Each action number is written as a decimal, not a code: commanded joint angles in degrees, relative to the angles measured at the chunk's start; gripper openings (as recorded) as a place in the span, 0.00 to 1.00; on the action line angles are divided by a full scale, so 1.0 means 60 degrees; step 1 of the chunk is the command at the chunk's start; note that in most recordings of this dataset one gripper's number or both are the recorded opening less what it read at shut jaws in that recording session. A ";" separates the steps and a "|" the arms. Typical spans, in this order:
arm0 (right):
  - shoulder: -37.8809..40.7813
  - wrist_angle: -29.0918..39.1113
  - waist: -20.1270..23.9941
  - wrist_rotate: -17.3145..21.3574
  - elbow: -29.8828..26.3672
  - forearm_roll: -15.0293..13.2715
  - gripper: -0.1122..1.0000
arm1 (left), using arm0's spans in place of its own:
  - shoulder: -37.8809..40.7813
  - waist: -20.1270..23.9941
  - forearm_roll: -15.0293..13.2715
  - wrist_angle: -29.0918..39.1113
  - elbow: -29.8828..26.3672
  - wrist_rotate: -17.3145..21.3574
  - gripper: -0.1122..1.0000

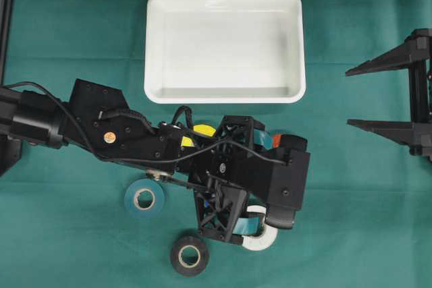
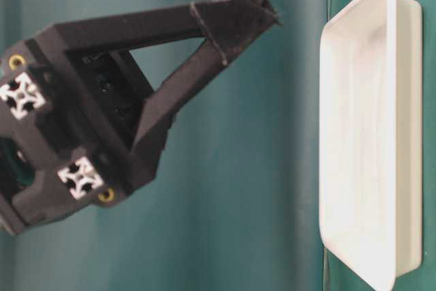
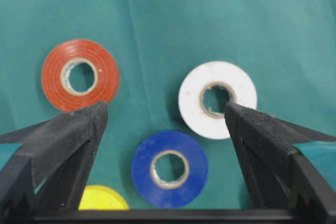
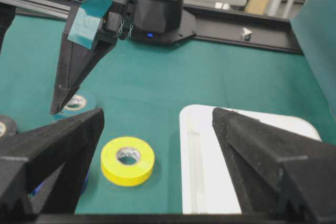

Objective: Pick up the tape from a random location and place it into the white case.
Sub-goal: 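Lower the left gripper into the white roll's hole and close it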

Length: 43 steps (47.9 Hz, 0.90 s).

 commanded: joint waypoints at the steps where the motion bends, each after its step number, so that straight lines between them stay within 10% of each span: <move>1: 0.0059 -0.0059 0.0000 0.0000 -0.0264 -0.0015 0.92 | -0.0176 -0.0029 0.0015 -0.0088 -0.0220 -0.0015 0.99; 43: 0.0103 -0.0029 0.0000 0.0000 -0.0249 -0.0015 0.92 | -0.0132 -0.0117 0.0015 -0.0938 0.0264 -0.0073 0.99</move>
